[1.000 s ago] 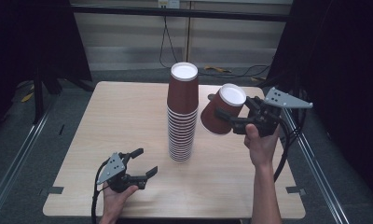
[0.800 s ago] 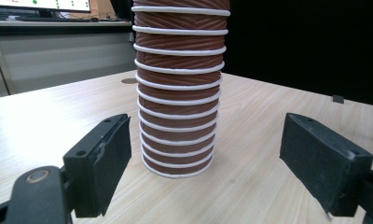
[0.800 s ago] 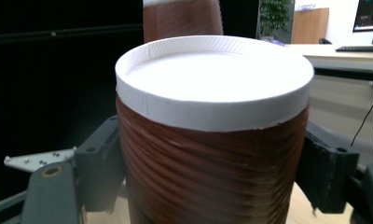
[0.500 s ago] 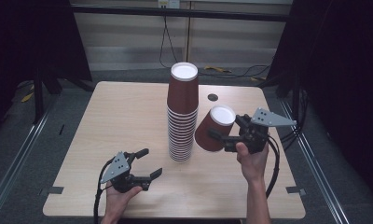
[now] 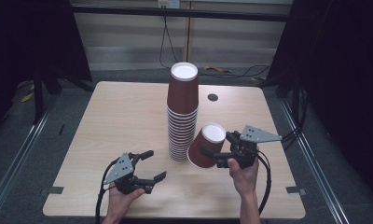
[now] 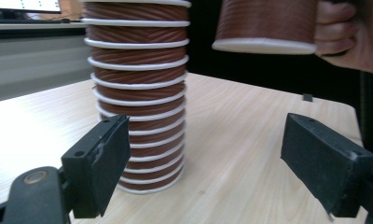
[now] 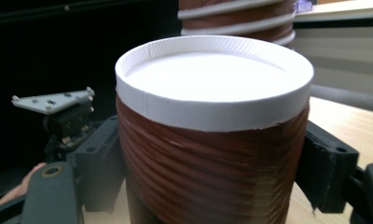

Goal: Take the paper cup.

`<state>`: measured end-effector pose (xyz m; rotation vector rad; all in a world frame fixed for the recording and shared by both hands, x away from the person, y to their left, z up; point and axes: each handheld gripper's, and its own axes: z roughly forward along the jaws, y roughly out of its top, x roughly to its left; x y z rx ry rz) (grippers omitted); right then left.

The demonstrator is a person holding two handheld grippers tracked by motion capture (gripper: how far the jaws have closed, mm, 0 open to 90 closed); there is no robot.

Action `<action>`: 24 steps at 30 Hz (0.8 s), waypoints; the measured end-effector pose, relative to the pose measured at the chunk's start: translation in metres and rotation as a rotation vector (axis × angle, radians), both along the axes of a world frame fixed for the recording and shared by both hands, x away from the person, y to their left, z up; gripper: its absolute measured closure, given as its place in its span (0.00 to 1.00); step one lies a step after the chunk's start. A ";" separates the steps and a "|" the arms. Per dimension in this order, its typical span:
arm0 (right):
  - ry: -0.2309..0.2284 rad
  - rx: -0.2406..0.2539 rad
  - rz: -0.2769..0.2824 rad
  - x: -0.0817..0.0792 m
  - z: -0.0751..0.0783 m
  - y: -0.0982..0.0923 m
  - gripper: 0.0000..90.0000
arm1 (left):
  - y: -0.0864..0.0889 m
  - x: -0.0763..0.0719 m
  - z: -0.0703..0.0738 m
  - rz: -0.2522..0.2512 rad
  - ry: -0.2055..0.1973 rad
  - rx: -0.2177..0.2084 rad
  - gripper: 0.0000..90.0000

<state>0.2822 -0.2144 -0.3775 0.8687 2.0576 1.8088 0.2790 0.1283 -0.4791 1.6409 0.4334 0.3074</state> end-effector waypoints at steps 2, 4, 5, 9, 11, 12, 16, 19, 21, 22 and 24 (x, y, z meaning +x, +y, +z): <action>0.006 -0.001 0.008 0.000 -0.004 0.003 0.23 | -0.003 -0.001 0.001 -0.011 0.002 0.000 0.17; 0.009 -0.002 0.016 -0.001 -0.007 0.006 0.23 | -0.004 -0.001 0.001 -0.019 0.000 -0.001 0.17; 0.013 0.002 0.020 -0.001 -0.009 0.007 0.23 | -0.005 -0.002 0.002 -0.024 -0.004 0.008 0.17; 0.031 -0.006 0.039 0.000 -0.017 0.015 0.23 | -0.009 -0.004 0.003 -0.046 -0.002 0.015 0.17; 0.036 -0.015 0.045 0.000 -0.021 0.020 0.23 | -0.010 -0.004 0.003 -0.055 -0.006 0.019 0.17; 0.042 -0.009 0.050 0.000 -0.023 0.023 0.23 | -0.010 -0.004 0.003 -0.058 -0.004 0.017 0.17; 0.054 -0.003 0.067 0.002 -0.031 0.031 0.23 | -0.013 -0.005 0.004 -0.071 -0.007 0.019 0.17; 0.060 -0.003 0.075 0.002 -0.035 0.036 0.23 | -0.014 -0.006 0.004 -0.077 -0.006 0.015 0.17; 0.061 0.001 0.080 0.002 -0.037 0.038 0.23 | -0.015 -0.006 0.004 -0.080 -0.008 0.019 0.17; 0.064 0.002 0.082 0.002 -0.038 0.040 0.23 | -0.016 -0.007 0.004 -0.077 -0.011 0.012 0.17; 0.069 0.005 0.090 0.002 -0.040 0.042 0.23 | -0.018 -0.007 0.004 -0.090 -0.010 0.013 0.17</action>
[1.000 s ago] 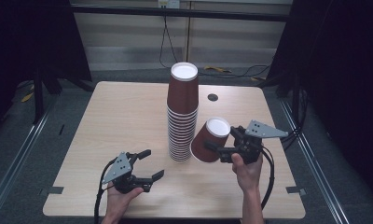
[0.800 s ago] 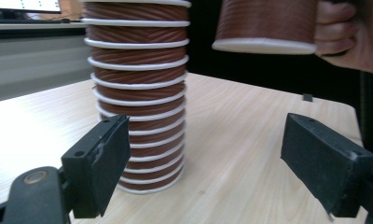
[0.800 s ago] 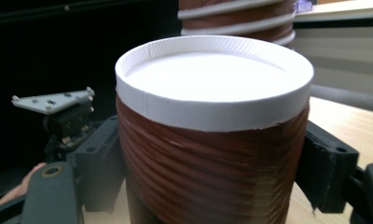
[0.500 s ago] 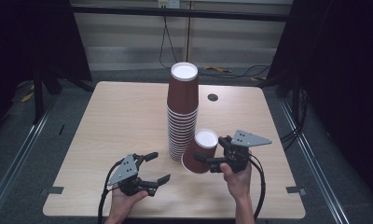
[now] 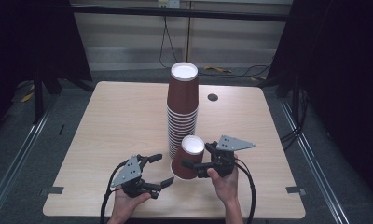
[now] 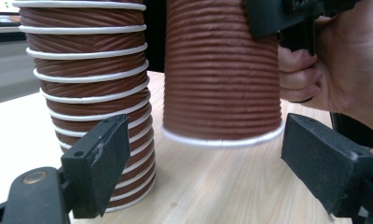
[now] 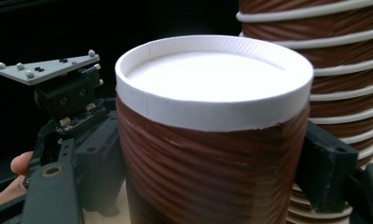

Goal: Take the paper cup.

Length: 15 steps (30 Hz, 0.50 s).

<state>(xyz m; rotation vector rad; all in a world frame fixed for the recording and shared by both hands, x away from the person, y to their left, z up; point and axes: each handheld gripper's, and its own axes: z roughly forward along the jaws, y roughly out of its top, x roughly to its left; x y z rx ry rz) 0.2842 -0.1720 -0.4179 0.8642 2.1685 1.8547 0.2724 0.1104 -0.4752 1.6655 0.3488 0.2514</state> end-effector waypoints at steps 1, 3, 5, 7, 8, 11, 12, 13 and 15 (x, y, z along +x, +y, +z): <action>-0.002 -0.001 0.000 0.000 -0.001 0.001 0.23 | -0.001 0.000 0.000 0.003 0.002 0.005 0.17; 0.002 0.000 0.004 0.000 -0.003 0.003 0.23 | -0.002 0.000 -0.001 -0.003 0.005 0.008 0.17; 0.002 0.009 0.009 0.001 -0.005 0.004 0.23 | -0.004 0.000 -0.001 -0.008 0.003 0.003 0.17; 0.008 0.001 0.015 0.001 -0.007 0.007 0.23 | -0.005 0.000 -0.001 -0.004 0.004 0.011 0.17; 0.008 0.000 0.015 0.001 -0.008 0.009 0.23 | -0.007 0.000 -0.001 -0.007 0.006 0.011 0.17; 0.011 0.012 0.023 0.001 -0.010 0.012 0.23 | -0.010 0.000 -0.001 -0.019 0.003 0.020 0.17; 0.010 0.010 0.029 0.002 -0.011 0.014 0.23 | -0.010 0.001 0.000 -0.019 0.005 0.026 0.17; 0.011 0.002 0.031 0.002 -0.011 0.016 0.23 | -0.012 0.000 -0.001 -0.019 0.008 0.015 0.17; 0.016 0.006 0.036 0.002 -0.013 0.019 0.23 | -0.014 0.001 -0.002 -0.016 0.012 0.026 0.17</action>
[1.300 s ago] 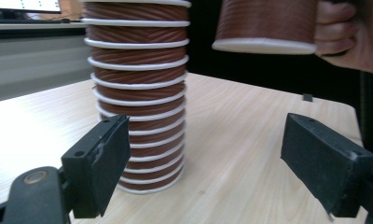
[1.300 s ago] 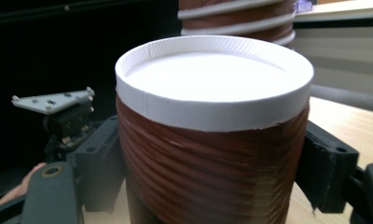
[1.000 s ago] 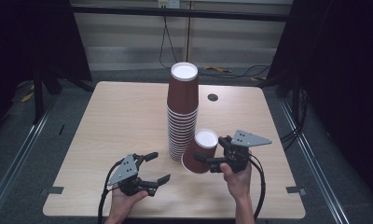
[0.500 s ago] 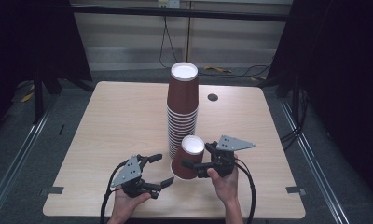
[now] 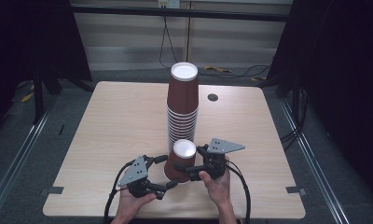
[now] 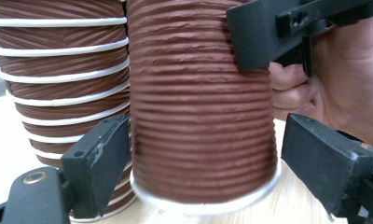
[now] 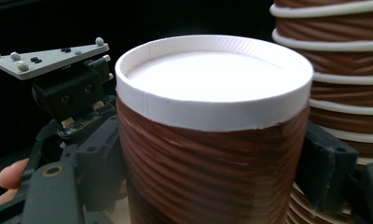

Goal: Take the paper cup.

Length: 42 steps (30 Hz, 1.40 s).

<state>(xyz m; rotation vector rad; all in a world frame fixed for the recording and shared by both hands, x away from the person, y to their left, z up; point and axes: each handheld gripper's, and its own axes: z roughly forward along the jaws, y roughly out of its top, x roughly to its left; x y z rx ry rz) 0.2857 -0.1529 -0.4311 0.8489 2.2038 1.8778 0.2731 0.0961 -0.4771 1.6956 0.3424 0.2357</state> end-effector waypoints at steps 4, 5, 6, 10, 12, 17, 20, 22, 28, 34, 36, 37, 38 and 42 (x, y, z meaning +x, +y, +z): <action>0.007 0.003 0.008 0.001 -0.002 0.004 0.23 | -0.002 0.001 -0.001 0.009 0.005 0.014 0.13; 0.006 0.003 0.013 0.001 -0.003 0.005 0.23 | -0.003 0.001 -0.002 0.011 0.004 0.005 0.13; 0.005 -0.002 0.012 0.001 -0.003 0.006 0.24 | -0.003 0.002 -0.001 0.011 0.003 0.010 0.13; 0.006 0.005 0.015 0.001 -0.005 0.010 0.24 | -0.006 0.004 -0.002 0.016 0.014 -0.003 0.10; 0.001 0.007 0.012 0.000 -0.005 0.011 0.24 | -0.008 0.006 -0.002 0.013 0.018 0.003 0.09; 0.001 0.002 0.008 0.000 -0.005 0.010 0.24 | -0.013 0.010 -0.002 0.004 0.030 -0.004 0.09; 0.000 0.012 0.010 0.000 -0.005 0.010 0.24 | -0.015 0.012 -0.001 0.004 0.026 0.000 0.08; -0.001 0.011 0.016 -0.001 -0.005 0.012 0.24 | -0.017 0.013 0.000 -0.007 0.035 0.011 0.08; -0.009 0.012 0.018 -0.001 -0.007 0.015 0.24 | -0.018 0.014 -0.002 -0.013 0.038 0.025 0.11; -0.001 0.011 0.015 -0.001 -0.008 0.015 0.23 | -0.018 0.015 -0.002 -0.015 0.051 0.037 0.14; 0.004 -0.001 0.016 0.000 -0.009 0.015 0.22 | -0.018 0.015 -0.002 -0.016 0.054 0.047 0.15; 0.008 0.001 0.019 0.000 -0.009 0.015 0.22 | -0.018 0.015 -0.002 -0.018 0.055 0.051 0.15; 0.013 0.005 0.021 0.000 -0.009 0.015 0.21 | -0.017 0.015 -0.002 -0.020 0.050 0.056 0.15; 0.021 0.012 0.028 0.002 -0.010 0.015 0.20 | -0.016 0.015 -0.001 -0.018 0.049 0.063 0.16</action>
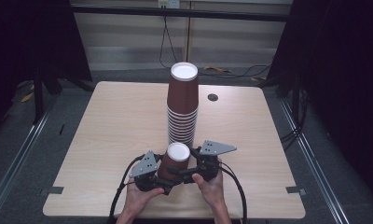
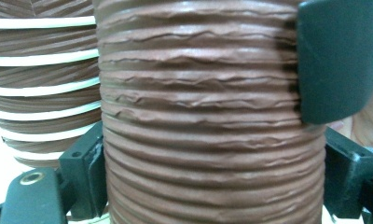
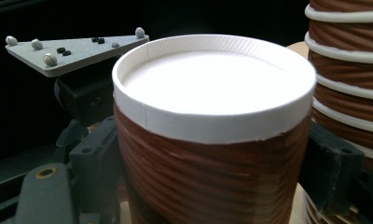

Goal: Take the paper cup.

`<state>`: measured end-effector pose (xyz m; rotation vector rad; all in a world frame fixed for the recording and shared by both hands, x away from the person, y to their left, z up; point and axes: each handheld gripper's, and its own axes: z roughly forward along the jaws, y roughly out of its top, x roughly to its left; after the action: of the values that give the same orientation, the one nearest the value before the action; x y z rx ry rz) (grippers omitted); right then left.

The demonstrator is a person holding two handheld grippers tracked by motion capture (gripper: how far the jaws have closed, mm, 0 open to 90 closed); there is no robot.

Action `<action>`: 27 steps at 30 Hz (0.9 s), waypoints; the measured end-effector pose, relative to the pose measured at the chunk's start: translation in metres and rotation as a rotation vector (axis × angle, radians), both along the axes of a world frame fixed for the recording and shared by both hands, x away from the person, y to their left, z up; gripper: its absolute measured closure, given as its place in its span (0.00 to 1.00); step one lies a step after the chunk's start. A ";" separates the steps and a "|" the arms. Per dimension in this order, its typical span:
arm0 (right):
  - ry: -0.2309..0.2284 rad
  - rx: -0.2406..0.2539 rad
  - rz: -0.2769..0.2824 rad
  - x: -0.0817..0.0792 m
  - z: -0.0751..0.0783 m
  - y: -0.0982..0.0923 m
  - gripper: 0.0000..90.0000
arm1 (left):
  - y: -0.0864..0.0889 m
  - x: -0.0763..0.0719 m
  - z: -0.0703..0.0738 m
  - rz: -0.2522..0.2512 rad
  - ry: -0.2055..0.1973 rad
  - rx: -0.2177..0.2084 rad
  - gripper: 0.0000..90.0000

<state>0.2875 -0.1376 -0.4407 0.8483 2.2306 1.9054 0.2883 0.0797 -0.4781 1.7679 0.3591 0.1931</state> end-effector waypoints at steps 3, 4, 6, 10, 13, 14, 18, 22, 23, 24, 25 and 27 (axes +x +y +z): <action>-0.002 -0.007 0.014 0.000 0.001 0.000 0.18 | 0.000 0.000 0.000 -0.003 0.004 0.003 0.17; -0.002 -0.006 0.013 0.000 0.001 -0.001 0.15 | 0.000 0.000 0.000 -0.002 0.004 0.003 0.17; -0.004 -0.002 0.018 0.000 0.002 -0.001 0.16 | 0.000 0.000 0.000 -0.005 0.009 0.000 0.17; -0.014 -0.001 0.015 -0.001 0.004 -0.005 0.15 | 0.003 0.000 0.001 -0.017 0.025 -0.003 0.17; -0.018 0.011 0.012 -0.003 0.006 -0.009 0.15 | 0.005 0.000 0.003 -0.006 0.015 0.011 0.17; -0.022 0.014 0.014 -0.004 0.007 -0.010 0.15 | 0.006 0.001 0.003 -0.004 0.017 0.023 0.17; -0.028 0.008 0.005 -0.007 0.011 -0.015 0.15 | 0.011 0.002 0.007 0.001 0.006 0.038 0.17; -0.032 -0.003 0.003 -0.008 0.012 -0.018 0.15 | 0.016 0.003 0.010 0.006 0.004 0.053 0.17; -0.030 -0.008 0.002 -0.008 0.012 -0.019 0.15 | 0.017 0.003 0.010 0.007 0.006 0.056 0.17; -0.030 -0.009 0.003 -0.008 0.013 -0.020 0.15 | 0.018 0.003 0.010 0.006 0.006 0.061 0.17; -0.034 -0.013 0.000 -0.008 0.013 -0.021 0.15 | 0.019 0.003 0.011 0.008 0.002 0.068 0.17; -0.033 -0.020 0.001 -0.009 0.013 -0.022 0.15 | 0.020 0.004 0.012 0.009 0.002 0.073 0.17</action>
<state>0.2787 -0.1599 -0.4274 0.8074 2.2277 1.8794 0.2920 0.0999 -0.4666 1.8389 0.3648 0.2133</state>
